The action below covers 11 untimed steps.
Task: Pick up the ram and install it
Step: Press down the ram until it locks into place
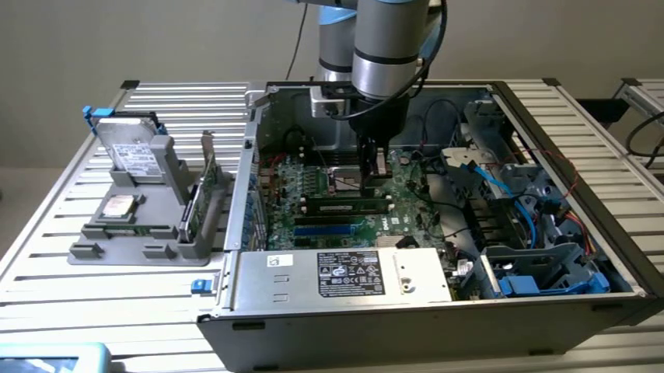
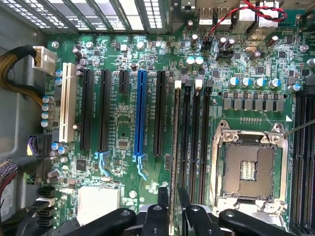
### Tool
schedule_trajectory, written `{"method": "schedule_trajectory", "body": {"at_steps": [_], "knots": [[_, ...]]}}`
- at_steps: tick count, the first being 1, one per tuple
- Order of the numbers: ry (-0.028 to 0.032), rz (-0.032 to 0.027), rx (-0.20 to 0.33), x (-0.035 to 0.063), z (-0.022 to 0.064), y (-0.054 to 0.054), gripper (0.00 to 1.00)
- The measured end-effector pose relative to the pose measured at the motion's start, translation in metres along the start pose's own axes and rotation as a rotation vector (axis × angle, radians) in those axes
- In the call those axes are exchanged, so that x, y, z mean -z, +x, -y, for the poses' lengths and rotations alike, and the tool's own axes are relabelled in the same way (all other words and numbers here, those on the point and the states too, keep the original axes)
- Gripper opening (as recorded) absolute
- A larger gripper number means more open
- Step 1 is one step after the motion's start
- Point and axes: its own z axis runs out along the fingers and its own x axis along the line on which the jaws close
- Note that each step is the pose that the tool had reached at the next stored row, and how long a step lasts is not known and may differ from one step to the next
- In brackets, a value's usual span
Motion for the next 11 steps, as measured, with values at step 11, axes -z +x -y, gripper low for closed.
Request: {"method": "schedule_trajectory", "body": {"at_steps": [11], "knots": [[-0.0004, -0.0002, -0.004, 0.0001, 0.0038, 0.0001, 0.11]]}}
